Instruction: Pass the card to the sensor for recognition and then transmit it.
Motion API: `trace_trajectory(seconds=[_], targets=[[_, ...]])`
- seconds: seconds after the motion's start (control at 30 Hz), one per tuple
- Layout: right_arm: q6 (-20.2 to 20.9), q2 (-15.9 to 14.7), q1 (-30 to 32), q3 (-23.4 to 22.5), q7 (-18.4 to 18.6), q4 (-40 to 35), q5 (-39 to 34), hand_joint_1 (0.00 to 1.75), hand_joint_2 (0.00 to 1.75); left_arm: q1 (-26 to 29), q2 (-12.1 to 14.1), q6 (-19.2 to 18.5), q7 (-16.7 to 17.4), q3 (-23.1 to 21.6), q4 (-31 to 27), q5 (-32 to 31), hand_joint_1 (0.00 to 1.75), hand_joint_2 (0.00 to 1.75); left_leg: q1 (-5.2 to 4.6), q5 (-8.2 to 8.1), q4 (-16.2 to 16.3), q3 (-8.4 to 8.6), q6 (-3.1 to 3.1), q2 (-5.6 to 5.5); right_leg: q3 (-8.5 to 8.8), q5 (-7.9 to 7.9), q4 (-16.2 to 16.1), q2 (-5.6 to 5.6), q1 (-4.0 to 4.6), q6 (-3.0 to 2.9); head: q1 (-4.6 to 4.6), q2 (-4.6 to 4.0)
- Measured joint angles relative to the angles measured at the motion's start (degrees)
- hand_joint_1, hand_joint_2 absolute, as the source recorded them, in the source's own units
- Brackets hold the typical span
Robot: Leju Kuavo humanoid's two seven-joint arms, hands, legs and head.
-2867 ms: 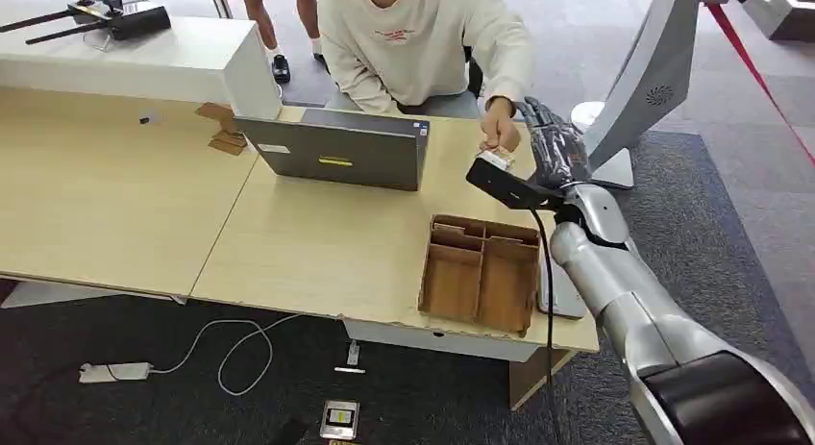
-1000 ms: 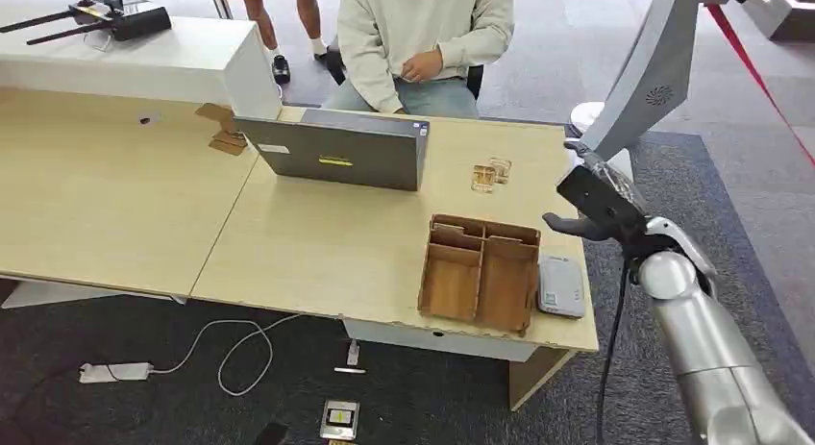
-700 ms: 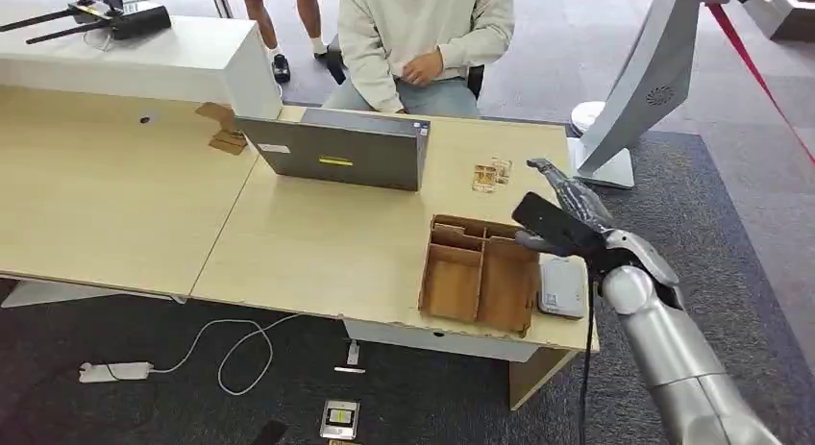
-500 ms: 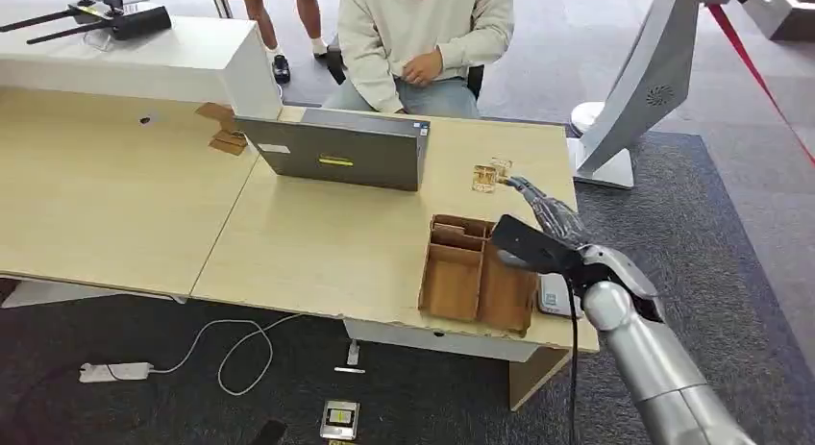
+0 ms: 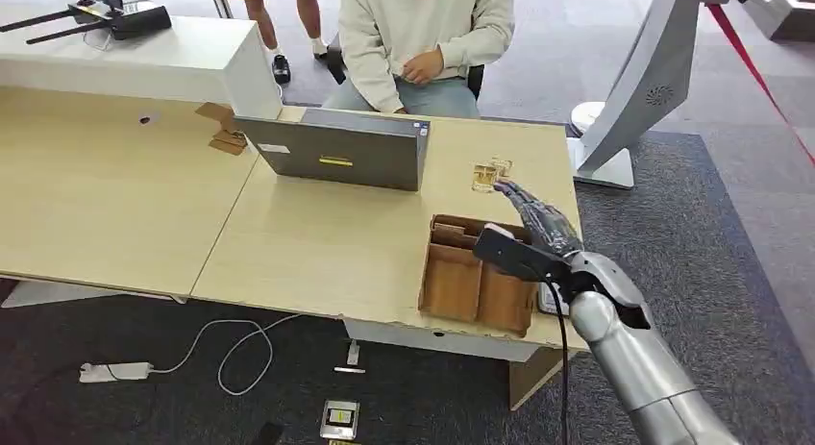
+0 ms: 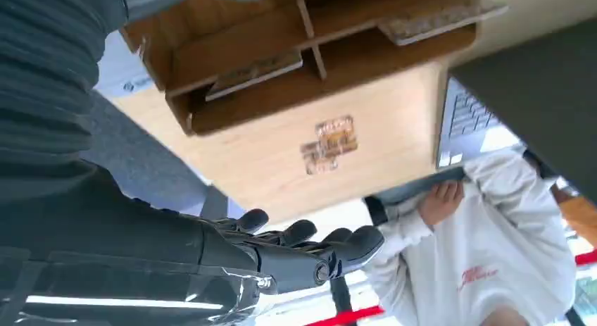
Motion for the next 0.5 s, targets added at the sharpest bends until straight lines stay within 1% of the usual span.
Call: trace_trajectory(seconds=[0.13, 0.23, 0.33, 0.5], targets=[[-10.1, 0.6, 0.0, 0.3, 1.0, 0.3, 5.5, 0.00, 1.75, 0.4, 0.1, 0.0, -0.2, 0.6, 0.0, -0.2, 0.00, 0.00, 0.00, 0.00, 0.0, 0.01, 0.00, 0.00, -0.01, 0.00, 0.0, 0.00, 0.00, 0.00, 0.00, 0.00], [-15.0, 1.1, 0.2, 0.4, 1.0, 0.8, 8.6, 0.00, 1.75, 0.4, 0.1, 0.0, -0.4, 0.8, 0.0, -0.4, 0.00, 0.00, 0.01, 0.00, 0.0, 0.01, 0.00, 0.01, -0.01, 0.00, 0.0, 0.00, 0.01, 0.00, 0.00, 0.00], [-18.0, 1.6, 0.7, 0.4, 1.0, 1.5, 10.0, 0.00, 1.75, 0.4, 0.1, 0.2, -0.4, 0.9, 0.0, -0.6, 0.00, 0.00, 0.01, 0.00, 0.0, 0.01, 0.00, 0.01, -0.01, 0.00, 0.0, 0.00, 0.01, -0.01, 0.00, 0.00], [-19.0, 2.1, 1.4, 0.5, 1.0, 2.8, 10.7, 0.00, 1.75, 0.4, 0.0, 0.7, -0.5, 0.9, 0.0, -0.6, 0.00, 0.00, 0.01, 0.00, 0.0, 0.00, 0.00, 0.01, -0.01, 0.00, 0.0, 0.00, 0.00, -0.01, 0.00, 0.00]])
